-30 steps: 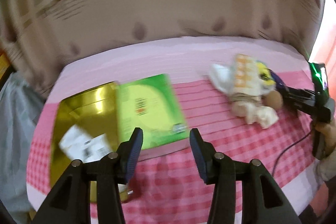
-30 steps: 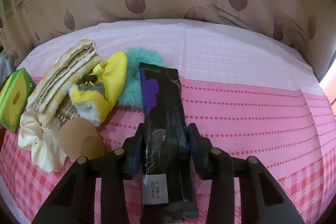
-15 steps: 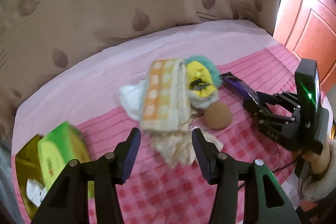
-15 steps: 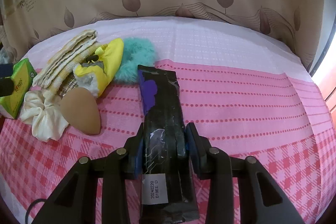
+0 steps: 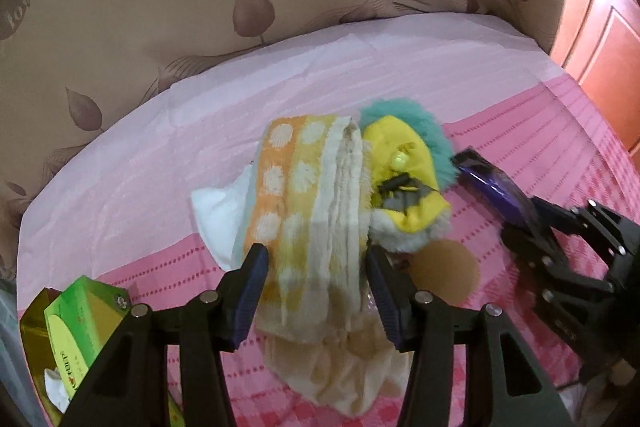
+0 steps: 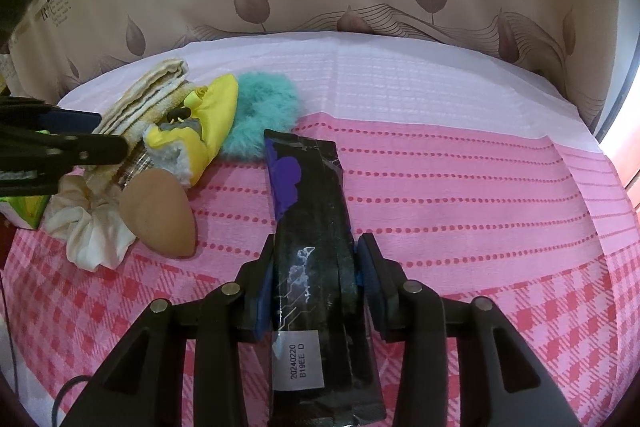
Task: Organize soft objects
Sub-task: 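Grasp the orange-dotted towel with the left tool and drop it into the gold tin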
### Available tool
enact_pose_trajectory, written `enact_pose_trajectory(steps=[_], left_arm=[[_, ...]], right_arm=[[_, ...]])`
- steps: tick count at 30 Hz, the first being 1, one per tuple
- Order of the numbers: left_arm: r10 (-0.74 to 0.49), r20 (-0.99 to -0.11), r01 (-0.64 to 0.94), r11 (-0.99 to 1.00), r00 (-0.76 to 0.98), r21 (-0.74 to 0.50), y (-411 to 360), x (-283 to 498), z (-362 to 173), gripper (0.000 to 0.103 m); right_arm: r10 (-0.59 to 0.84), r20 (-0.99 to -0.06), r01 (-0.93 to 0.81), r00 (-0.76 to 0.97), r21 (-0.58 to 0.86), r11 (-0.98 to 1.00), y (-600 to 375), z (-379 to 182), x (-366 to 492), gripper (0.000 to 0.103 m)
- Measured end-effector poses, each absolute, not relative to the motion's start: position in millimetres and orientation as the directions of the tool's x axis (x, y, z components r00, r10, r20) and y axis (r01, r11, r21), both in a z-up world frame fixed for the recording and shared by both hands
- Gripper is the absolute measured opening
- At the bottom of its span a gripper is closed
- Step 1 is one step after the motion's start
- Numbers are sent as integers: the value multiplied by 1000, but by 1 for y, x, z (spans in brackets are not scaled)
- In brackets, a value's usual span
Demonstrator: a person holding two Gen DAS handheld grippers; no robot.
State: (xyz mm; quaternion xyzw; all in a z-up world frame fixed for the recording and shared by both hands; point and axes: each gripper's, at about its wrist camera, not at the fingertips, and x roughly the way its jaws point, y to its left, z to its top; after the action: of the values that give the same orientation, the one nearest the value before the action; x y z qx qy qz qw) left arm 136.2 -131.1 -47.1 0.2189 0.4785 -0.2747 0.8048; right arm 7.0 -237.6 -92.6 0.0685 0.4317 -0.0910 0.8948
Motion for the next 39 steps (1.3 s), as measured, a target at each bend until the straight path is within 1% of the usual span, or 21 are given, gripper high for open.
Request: enact_pose_trajectory(steps=[1, 2, 3, 4, 7, 27, 39], left_arm=[[-235, -888, 645, 759, 394, 85, -131, 138, -48, 51], [-241, -887, 640, 764, 395, 77, -131, 140, -49, 45], [-255, -886, 636, 769, 387, 57, -130, 141, -48, 28], [-256, -888, 636, 770, 382, 51, -129, 141, -47, 23], [-250, -888, 641, 765, 386, 63, -128, 140, -44, 15], [-310, -842, 614, 789, 442, 31, -102, 119, 11, 14], [-252, -839, 536, 843, 482, 54, -60, 118, 34, 14]], right_arm=[[-101, -785, 221, 611, 47, 974, -238, -93, 7, 38], [-98, -785, 221, 612, 50, 974, -238, -93, 7, 38], [-96, -784, 220, 613, 53, 974, -238, -93, 7, 39], [-94, -784, 219, 613, 55, 974, -238, -93, 7, 39], [-93, -785, 217, 613, 54, 975, -238, -93, 8, 39], [-93, -784, 216, 614, 53, 975, -237, -93, 9, 39], [-93, -784, 216, 614, 53, 975, -237, -92, 8, 39]])
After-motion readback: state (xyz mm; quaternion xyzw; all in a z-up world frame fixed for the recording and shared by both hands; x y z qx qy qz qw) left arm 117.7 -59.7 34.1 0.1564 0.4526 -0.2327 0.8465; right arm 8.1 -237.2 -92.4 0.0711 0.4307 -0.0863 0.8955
